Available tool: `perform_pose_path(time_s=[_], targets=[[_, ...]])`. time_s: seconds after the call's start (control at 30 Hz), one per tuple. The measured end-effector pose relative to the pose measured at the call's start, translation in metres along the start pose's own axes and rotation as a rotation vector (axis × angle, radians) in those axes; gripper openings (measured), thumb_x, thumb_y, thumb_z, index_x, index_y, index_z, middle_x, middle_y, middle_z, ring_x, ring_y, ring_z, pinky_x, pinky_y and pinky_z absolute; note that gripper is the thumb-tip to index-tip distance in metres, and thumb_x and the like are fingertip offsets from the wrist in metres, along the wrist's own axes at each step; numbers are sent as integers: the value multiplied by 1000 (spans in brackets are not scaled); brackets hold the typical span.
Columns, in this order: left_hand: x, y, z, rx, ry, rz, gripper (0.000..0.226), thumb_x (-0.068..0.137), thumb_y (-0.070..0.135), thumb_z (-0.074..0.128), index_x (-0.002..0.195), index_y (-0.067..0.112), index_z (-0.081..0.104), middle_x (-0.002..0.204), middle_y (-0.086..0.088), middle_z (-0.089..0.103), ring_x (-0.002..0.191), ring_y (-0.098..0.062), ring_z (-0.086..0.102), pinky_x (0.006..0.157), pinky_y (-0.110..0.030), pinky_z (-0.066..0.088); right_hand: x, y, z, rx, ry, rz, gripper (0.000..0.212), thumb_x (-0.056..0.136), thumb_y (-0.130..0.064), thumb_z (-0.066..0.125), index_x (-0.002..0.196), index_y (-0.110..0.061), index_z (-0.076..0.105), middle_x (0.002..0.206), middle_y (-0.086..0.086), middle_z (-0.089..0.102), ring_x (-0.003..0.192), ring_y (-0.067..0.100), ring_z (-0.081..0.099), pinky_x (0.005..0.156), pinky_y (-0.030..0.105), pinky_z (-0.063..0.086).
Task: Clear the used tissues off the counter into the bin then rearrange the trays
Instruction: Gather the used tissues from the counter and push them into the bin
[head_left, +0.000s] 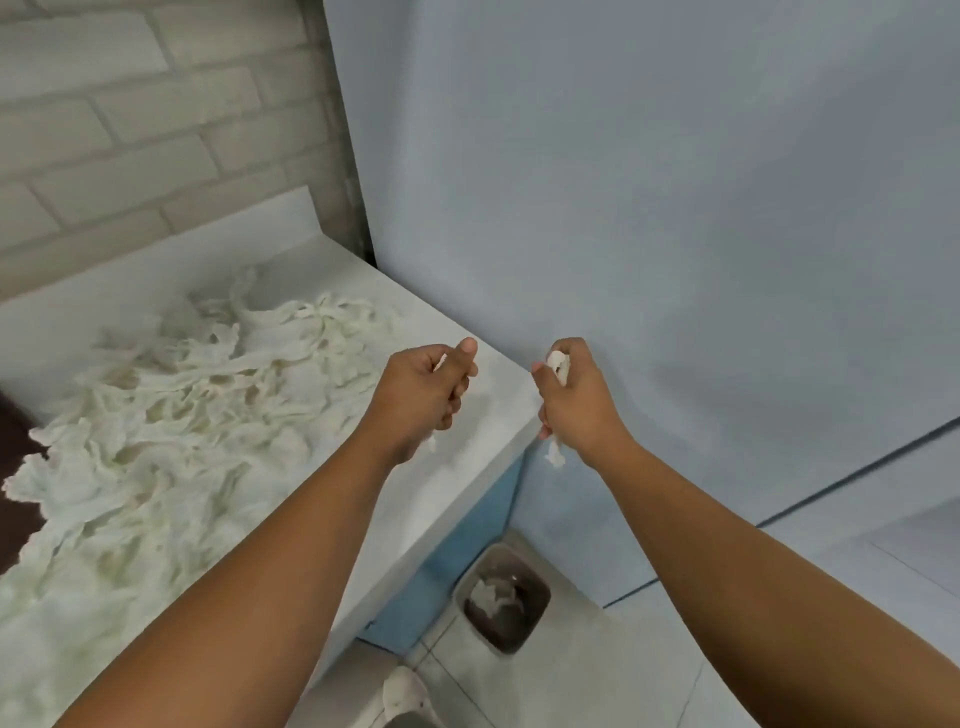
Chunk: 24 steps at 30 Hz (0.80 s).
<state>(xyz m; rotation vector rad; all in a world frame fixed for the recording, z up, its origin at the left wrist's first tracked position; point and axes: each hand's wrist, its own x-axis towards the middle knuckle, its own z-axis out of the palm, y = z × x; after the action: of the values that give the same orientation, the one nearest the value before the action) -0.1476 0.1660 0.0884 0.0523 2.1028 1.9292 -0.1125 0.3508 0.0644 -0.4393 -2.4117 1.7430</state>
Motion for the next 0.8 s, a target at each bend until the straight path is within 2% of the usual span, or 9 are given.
perform_pose_path(time_s=[0.07,0.2,0.37,0.43,0.53,0.6,0.67,0.8], targets=[[-12,-17,32,100,-14,-70,56,90,62,56,60,15,49,57,-2,46,48,-15,36,46,-24,32,-17,28,-20,-23,-23,50,11,100,-28,48,108,-27,42,84,7,50,59,19,50,46,30,49],[-26,-77,82,189,-120,-184,60,92,66,48,57,18,37,53,-2,37,42,-15,31,46,-24,29,-48,93,-43,-40,-95,254,10,100,-34,46,104,-28,53,74,3,49,57,18,44,44,24,37],[-28,-168,113,356,-183,-411,65,92,72,37,49,23,35,44,7,36,36,-11,30,49,-29,25,-77,170,-41,-94,-171,368,33,97,-34,55,92,-3,65,60,-4,47,47,7,40,38,15,31],[-26,-207,118,416,-187,-464,66,93,70,36,50,21,38,47,5,39,43,-15,35,52,-30,28,-80,198,-33,-135,-178,429,49,95,-43,54,82,3,64,56,-1,44,44,7,37,43,19,31],[-19,-263,121,494,-173,-527,63,95,64,40,51,18,45,53,-1,45,52,-21,43,61,-33,35,-80,245,-18,-186,-151,503,53,93,-43,56,50,-12,49,49,-4,39,47,13,36,52,27,30],[-11,-301,121,538,-167,-547,62,98,56,41,61,10,57,57,-6,50,55,-25,47,59,-32,35,-80,278,-7,-215,-114,561,53,93,-35,56,46,-18,38,45,-7,36,48,15,36,52,27,29],[-1,-338,122,590,-158,-544,62,99,51,41,82,-5,63,71,-20,60,64,-33,54,59,-33,36,-80,309,4,-251,-84,591,54,93,-38,57,46,-19,38,46,-5,38,50,18,38,53,27,31],[20,-413,124,674,-178,-588,57,101,47,37,89,-2,63,82,-22,61,64,-29,53,55,-35,39,-76,371,26,-294,-105,645,50,96,-38,52,50,-22,43,49,-2,42,50,17,42,56,27,34]])
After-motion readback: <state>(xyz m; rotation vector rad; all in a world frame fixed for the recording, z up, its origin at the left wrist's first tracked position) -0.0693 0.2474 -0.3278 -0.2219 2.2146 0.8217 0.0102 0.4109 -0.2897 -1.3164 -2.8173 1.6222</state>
